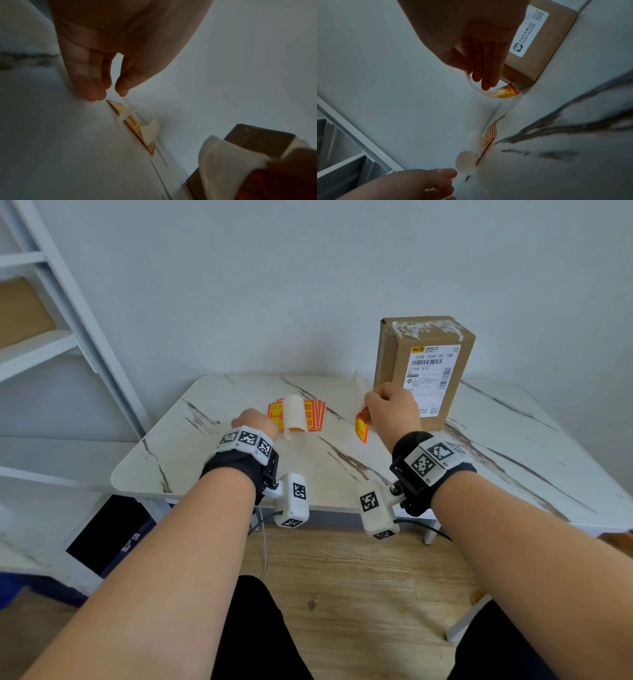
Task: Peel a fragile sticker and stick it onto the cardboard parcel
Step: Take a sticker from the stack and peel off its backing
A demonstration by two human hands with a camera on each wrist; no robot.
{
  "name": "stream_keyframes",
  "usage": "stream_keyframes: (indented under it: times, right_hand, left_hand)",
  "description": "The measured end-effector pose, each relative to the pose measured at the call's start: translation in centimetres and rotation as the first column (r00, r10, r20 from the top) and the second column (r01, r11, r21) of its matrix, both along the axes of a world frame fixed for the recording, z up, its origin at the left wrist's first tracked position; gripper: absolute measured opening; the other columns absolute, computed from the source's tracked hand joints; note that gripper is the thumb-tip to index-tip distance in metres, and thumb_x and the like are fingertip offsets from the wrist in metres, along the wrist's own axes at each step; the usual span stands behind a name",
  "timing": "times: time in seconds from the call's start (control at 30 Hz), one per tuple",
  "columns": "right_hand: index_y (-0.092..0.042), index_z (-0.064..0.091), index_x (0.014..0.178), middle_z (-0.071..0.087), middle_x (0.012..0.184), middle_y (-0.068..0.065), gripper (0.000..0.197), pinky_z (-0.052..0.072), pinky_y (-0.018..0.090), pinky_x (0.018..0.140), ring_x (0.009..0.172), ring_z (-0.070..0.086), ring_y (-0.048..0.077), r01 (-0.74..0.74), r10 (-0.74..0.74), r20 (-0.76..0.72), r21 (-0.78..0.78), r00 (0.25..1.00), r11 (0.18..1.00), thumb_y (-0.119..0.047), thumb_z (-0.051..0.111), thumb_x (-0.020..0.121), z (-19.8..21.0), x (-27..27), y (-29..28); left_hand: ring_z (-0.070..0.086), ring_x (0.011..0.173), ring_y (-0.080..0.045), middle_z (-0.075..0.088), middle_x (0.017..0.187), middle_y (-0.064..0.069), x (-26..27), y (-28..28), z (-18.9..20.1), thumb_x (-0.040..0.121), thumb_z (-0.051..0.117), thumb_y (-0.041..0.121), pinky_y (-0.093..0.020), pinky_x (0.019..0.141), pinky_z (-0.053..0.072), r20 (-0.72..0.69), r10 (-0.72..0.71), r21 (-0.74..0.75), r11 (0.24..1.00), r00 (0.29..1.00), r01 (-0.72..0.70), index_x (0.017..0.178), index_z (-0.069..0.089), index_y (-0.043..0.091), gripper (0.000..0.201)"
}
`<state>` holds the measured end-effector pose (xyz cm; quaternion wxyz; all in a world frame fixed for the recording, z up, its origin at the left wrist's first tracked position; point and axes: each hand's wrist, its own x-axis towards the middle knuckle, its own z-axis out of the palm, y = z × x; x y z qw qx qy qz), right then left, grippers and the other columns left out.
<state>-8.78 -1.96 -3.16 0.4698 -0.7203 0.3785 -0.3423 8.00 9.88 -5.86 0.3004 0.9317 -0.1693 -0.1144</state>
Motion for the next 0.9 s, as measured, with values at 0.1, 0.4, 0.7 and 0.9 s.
stream_keyframes:
  times: [0.1, 0.4, 0.7, 0.9]
  right_hand:
    - [-0.006, 0.066, 0.074, 0.073, 0.077, 0.012, 0.019, 0.059, 0.047, 0.082, 0.083, 0.070, 0.031, -0.043, 0.043, -0.016, -0.028, 0.999, 0.999, -0.014, 0.050, 0.077, 0.2, 0.2, 0.0]
    - [-0.009, 0.076, 0.083, 0.068, 0.083, 0.003, 0.014, 0.042, 0.020, 0.061, 0.076, 0.058, 0.014, -0.110, 0.108, -0.024, -0.133, 0.994, 0.985, -0.017, 0.065, 0.084, 1.2, 0.1, 0.3]
    - [-0.008, 0.075, 0.081, 0.072, 0.078, 0.007, 0.015, 0.046, 0.017, 0.060, 0.067, 0.062, 0.010, -0.199, 0.203, 0.030, -0.093, 0.979, 0.976, -0.021, 0.068, 0.085, 1.5, -0.5, 0.9]
    - [-0.014, 0.071, 0.098, 0.068, 0.104, 0.008, 0.020, 0.045, 0.022, 0.073, 0.089, 0.062, 0.013, -0.029, 0.044, 0.059, -0.229, 0.997, 0.973, -0.024, 0.061, 0.085, 2.4, 0.1, -0.1]
  left_hand:
    - [0.061, 0.106, -0.035, 0.054, 0.124, -0.016, -1.1, -0.5, 1.2, 0.088, 0.046, 0.010, -0.032, 0.075, 0.044, 0.205, 0.042, -0.067, 0.997, 0.978, -0.029, 0.112, 0.064, 0.010, 0.029]
    - [0.054, 0.089, -0.017, 0.054, 0.093, 0.000, -6.1, -2.7, 3.0, 0.065, 0.081, 0.036, -0.025, 0.074, 0.039, 0.320, -0.354, -0.170, 0.891, 0.879, 0.421, 0.091, 0.073, 0.022, 0.030]
    - [0.065, 0.094, -0.029, 0.072, 0.095, -0.010, -6.0, -2.3, 3.4, 0.089, 0.059, 0.027, -0.027, 0.075, 0.044, 0.246, -0.307, -0.282, 0.885, 0.919, 0.371, 0.094, 0.072, 0.012, 0.021]
    - [0.051, 0.075, -0.024, 0.054, 0.069, -0.007, -5.7, -2.4, 6.5, 0.088, 0.056, 0.022, -0.031, 0.070, 0.037, 0.052, -0.242, -0.468, 0.851, 0.969, 0.238, 0.060, 0.046, 0.017, 0.030]
